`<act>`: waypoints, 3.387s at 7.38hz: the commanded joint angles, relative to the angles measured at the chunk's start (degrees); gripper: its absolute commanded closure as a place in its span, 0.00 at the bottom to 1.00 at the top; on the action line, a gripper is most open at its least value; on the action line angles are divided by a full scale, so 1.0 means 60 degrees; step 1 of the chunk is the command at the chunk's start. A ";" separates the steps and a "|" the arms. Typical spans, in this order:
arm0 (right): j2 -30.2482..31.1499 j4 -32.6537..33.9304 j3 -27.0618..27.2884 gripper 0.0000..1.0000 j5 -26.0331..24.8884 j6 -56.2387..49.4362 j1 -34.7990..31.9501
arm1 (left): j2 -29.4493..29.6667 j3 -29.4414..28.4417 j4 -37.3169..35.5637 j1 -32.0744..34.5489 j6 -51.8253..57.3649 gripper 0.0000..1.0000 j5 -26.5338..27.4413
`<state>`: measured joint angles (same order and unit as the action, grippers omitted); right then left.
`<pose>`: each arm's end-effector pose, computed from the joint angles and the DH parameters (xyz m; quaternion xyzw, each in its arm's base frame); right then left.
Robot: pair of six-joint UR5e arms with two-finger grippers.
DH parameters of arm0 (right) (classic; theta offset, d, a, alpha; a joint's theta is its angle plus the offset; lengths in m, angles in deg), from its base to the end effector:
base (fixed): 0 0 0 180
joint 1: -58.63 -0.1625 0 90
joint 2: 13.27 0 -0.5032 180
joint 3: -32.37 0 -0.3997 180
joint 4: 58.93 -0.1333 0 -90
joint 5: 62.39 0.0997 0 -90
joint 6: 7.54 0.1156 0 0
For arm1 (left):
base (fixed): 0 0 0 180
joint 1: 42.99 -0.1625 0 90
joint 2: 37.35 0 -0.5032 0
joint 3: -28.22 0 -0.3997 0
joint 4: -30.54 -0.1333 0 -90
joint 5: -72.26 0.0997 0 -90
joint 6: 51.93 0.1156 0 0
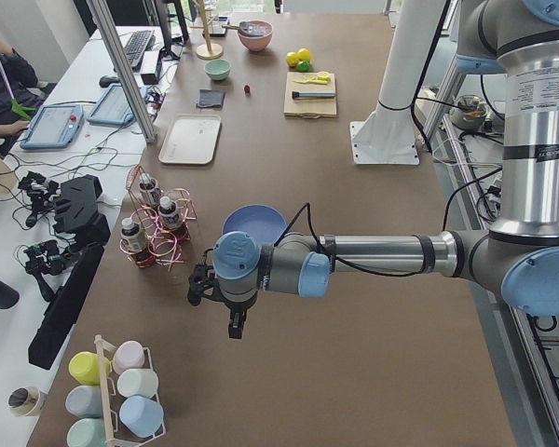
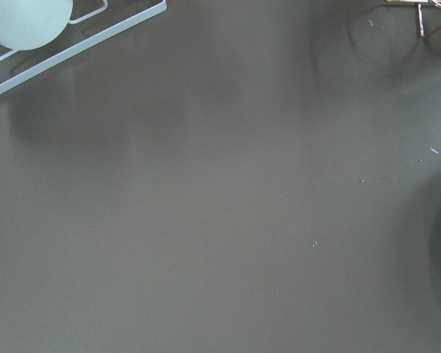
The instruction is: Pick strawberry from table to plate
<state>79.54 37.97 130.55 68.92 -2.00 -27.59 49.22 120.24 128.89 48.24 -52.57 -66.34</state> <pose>0.0258 -0.4734 0.7172 -0.0411 -0.3505 0.0191 0.9355 -0.0568 -0.4766 0.7385 0.0573 0.4105 0.0101 0.9100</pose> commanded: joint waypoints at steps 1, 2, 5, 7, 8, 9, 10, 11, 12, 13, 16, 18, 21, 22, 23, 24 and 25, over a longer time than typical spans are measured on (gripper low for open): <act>0.0000 -0.0007 0.0000 0.00 0.0000 0.0000 0.0000 | -0.0014 0.0044 0.0000 0.0015 0.0034 0.02 0.0000; 0.0000 0.0007 0.0000 0.00 0.0000 0.0000 0.0000 | -0.0014 0.0102 0.0000 0.0015 0.0034 0.02 0.0044; 0.0000 -0.0008 0.0000 0.00 0.0000 0.0000 0.0000 | 0.0000 0.0117 -0.0015 0.0015 0.0034 0.02 0.0088; 0.0000 -0.0008 0.0000 0.00 0.0000 0.0000 0.0000 | 0.0000 0.0132 -0.0015 0.0015 0.0020 0.02 0.0088; 0.0000 -0.0008 0.0000 0.00 0.0000 0.0000 0.0000 | -0.0014 0.0190 -0.0015 0.0029 0.0020 0.02 0.0088; 0.0000 -0.0008 -0.0015 0.00 0.0000 0.0000 0.0000 | -0.0014 0.0205 -0.0029 0.0029 0.0020 0.02 0.0088; 0.0000 -0.0008 -0.0044 0.00 0.0000 0.0000 0.0000 | -0.0014 0.0205 -0.0015 0.0029 0.0005 0.02 0.0015; 0.0014 0.0007 -0.0044 0.00 0.0000 0.0000 0.0000 | -0.0014 0.0205 -0.0044 0.0029 -0.0039 0.02 0.0000; 0.0015 0.0007 -0.0044 0.00 0.0000 0.0000 0.0000 | -0.0072 0.0220 -0.0015 0.0044 -0.0039 0.02 0.0000; 0.0015 0.0007 -0.0059 0.00 0.0000 0.0014 0.0000 | -0.0058 0.0263 -0.0015 0.0044 -0.0054 0.02 0.0044; 0.0014 0.0007 -0.0073 0.00 0.0000 0.0015 0.0000 | 0.0177 0.0162 0.0510 0.0015 0.0034 0.02 0.0016; -0.0029 -0.0066 0.0029 0.00 0.0029 0.0000 0.0000 | 0.0336 0.0161 0.0542 0.0000 -0.0009 0.02 -0.0015; -0.0219 -0.2698 0.0219 0.00 0.0087 0.0044 0.0015 | 0.0586 0.0102 0.2004 -0.0130 -0.0024 0.02 0.0014; -0.0220 -0.2819 0.0365 0.00 0.0189 0.0058 0.0174 | 0.0746 0.0088 0.2036 -0.0610 -0.0053 0.02 0.0044; -0.0234 -0.2849 0.0395 0.00 0.0190 0.0174 0.0422 | 0.0718 0.0016 0.2022 -0.0992 -0.0431 0.02 0.0073; -0.0423 -0.2893 0.0526 0.00 0.0103 0.1220 0.0947 | 0.0689 -0.0159 0.2602 -0.1373 -0.2247 0.02 0.0102; -0.0439 -0.2908 0.0788 0.00 -0.0289 0.2013 0.1576 | 0.0660 -0.0799 0.3942 -0.2000 -0.3527 0.02 0.0306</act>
<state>77.39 20.81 133.75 69.11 4.25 -22.29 53.33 118.74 145.33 40.21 -64.18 -65.51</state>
